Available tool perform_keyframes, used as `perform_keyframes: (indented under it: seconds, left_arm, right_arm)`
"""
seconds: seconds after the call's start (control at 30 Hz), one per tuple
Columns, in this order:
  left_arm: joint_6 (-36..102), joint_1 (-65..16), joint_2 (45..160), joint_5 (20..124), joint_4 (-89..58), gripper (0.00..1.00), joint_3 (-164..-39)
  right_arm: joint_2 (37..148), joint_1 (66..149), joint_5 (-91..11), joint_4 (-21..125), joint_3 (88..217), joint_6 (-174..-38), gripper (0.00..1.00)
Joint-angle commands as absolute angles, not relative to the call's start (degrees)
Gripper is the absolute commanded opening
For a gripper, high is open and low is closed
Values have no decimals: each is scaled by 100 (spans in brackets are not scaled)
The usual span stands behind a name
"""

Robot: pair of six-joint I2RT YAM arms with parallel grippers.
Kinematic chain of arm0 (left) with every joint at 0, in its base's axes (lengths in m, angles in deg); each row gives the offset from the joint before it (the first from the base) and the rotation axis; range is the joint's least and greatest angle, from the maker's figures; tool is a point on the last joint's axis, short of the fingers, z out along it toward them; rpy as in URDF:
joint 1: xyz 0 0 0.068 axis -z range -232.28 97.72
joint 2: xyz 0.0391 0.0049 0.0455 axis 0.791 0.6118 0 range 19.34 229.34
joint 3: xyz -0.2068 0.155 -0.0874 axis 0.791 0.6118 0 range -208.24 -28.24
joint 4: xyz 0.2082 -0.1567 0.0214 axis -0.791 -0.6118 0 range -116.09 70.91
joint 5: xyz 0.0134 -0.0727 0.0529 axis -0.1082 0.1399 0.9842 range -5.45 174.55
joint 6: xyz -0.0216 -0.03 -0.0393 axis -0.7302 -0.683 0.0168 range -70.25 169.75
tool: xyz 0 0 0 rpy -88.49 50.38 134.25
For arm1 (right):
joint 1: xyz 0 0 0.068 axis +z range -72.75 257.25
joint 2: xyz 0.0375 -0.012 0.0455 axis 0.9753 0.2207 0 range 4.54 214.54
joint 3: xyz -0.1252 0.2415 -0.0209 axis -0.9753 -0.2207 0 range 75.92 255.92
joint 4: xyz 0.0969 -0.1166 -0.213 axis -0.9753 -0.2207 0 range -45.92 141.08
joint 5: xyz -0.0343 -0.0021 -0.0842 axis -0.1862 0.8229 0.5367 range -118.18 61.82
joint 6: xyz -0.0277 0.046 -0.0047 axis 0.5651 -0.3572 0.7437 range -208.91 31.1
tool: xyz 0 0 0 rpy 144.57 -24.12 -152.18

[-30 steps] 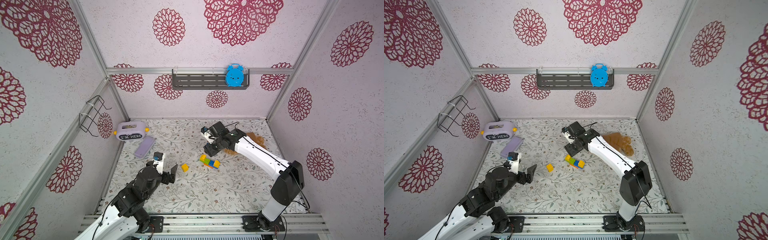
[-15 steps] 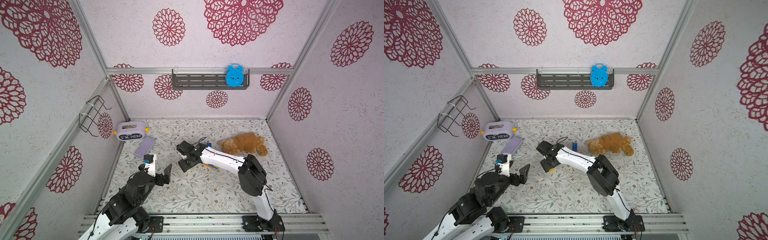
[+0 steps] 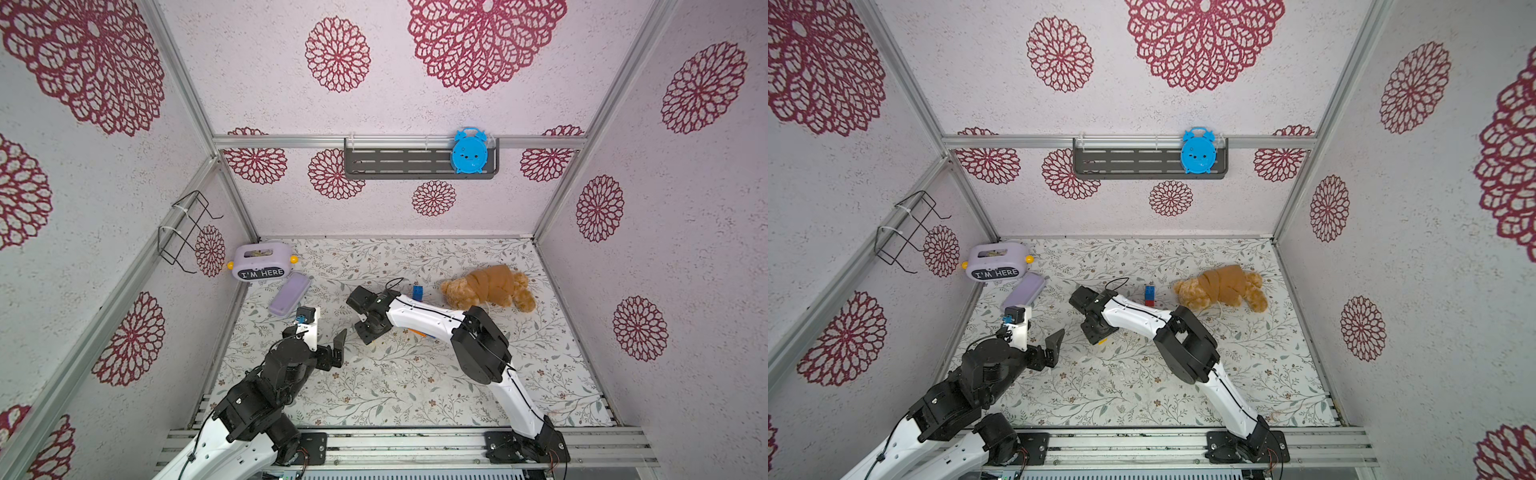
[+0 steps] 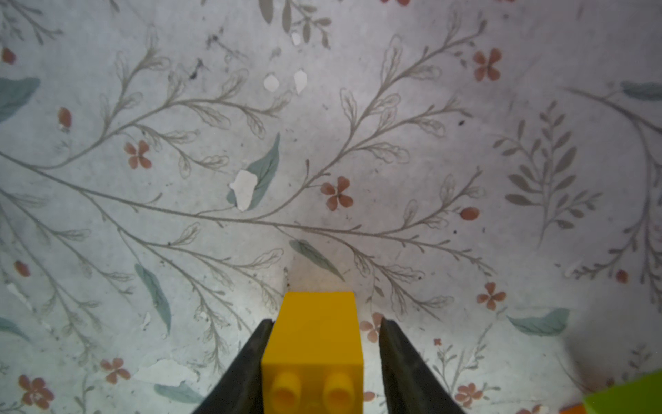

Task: Assemble a fork with lego
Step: Pick up the lego brick from the center of the board, then assemble the lego brick with the lego brick.

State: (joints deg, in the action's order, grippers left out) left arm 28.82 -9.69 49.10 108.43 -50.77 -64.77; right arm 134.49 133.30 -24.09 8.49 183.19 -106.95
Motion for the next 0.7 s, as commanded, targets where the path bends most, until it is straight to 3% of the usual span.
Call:
perform_keyframes:
  seconds: [0.0, 0.17, 0.43, 0.67]
  left_arm:
    - [3006, -1010, 4909, 10897, -5034, 97, -6551]
    - [3152, -1009, 4904, 10635, -4792, 97, -6480]
    - [3386, -1009, 5654, 9693, -4281, 97, -6564]
    - [2932, -962, 6658, 8928, -2669, 97, -6181]
  right_arm:
    - [13330, 13300, -2435, 592, 18478, -10650, 37]
    - [12460, 13205, -2600, 712, 18153, -9939, 24]
    - [10872, 12553, -2584, -177, 17393, -8181, 23]
    - [10239, 11594, -3200, 367, 16153, -7490, 23]
